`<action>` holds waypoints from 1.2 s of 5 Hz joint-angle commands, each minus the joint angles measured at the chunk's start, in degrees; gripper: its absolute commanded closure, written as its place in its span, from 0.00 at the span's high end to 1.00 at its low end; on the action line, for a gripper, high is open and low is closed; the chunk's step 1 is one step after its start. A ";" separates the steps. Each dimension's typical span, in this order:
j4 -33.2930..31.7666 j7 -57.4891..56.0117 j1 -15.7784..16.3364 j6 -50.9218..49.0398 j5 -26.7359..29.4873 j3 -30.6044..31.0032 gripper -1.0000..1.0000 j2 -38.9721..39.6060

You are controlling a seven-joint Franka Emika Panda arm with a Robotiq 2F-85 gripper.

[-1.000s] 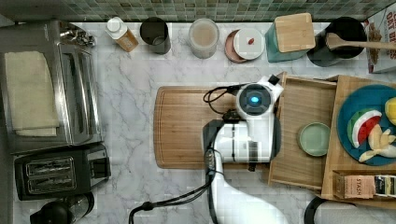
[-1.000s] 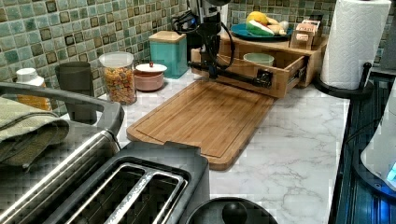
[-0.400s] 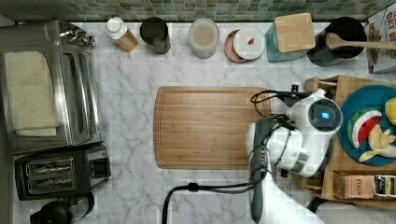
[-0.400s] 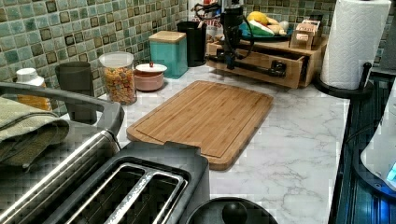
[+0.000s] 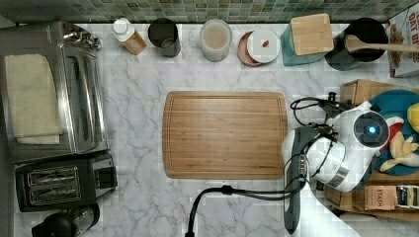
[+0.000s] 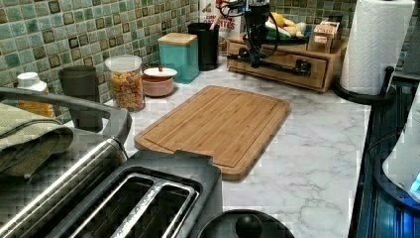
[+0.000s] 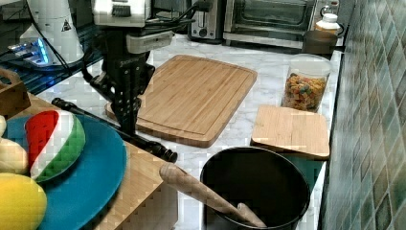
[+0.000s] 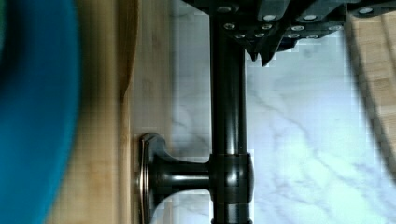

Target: Close the drawer.

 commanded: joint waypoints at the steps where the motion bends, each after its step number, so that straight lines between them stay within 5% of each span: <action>1: -0.65 -1.26 -5.69 2.70 -3.15 -6.76 0.00 -1.61; 6: -0.65 -1.31 -5.55 2.71 -3.09 -6.89 0.00 -1.60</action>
